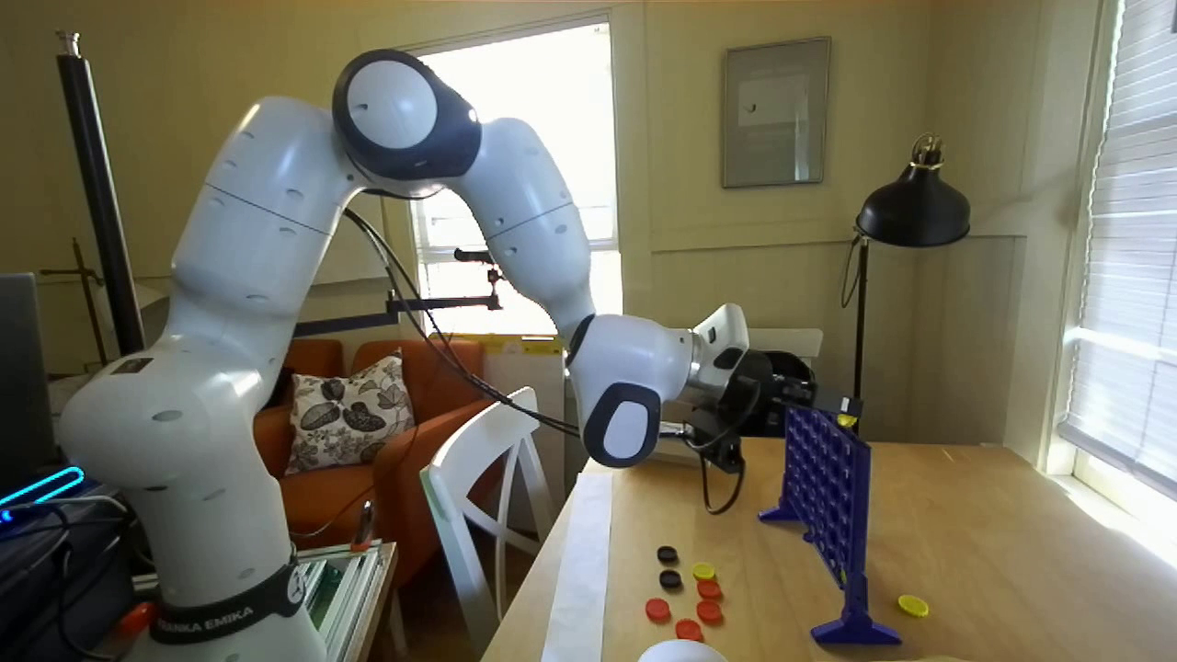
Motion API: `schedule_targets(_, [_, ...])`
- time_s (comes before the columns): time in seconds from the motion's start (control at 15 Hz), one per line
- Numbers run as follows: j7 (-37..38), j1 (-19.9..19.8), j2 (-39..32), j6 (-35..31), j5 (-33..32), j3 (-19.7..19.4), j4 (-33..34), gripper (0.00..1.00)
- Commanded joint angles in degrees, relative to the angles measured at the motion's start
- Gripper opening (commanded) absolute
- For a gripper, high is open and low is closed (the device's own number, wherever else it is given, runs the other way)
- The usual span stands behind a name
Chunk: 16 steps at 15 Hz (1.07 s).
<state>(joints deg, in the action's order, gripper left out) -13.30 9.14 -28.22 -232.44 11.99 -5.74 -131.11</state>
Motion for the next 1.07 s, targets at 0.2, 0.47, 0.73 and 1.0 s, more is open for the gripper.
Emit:
schedule_targets(0.2, [0.1, -1.1, -1.8, -1.4, -1.5, 0.7, 1.6, 0.1])
schedule_targets(0.47, [0.1, -1.0, -1.9, -1.4, -1.3, 0.7, 1.5, 0.1])
schedule_targets(0.73, [0.1, -1.0, -2.1, -1.6, -1.2, 0.7, 1.5, 0.1])
schedule_targets(1.0, [-0.6, -0.5, -2.1, -2.3, -0.2, 0.5, 1.2, 0.1])
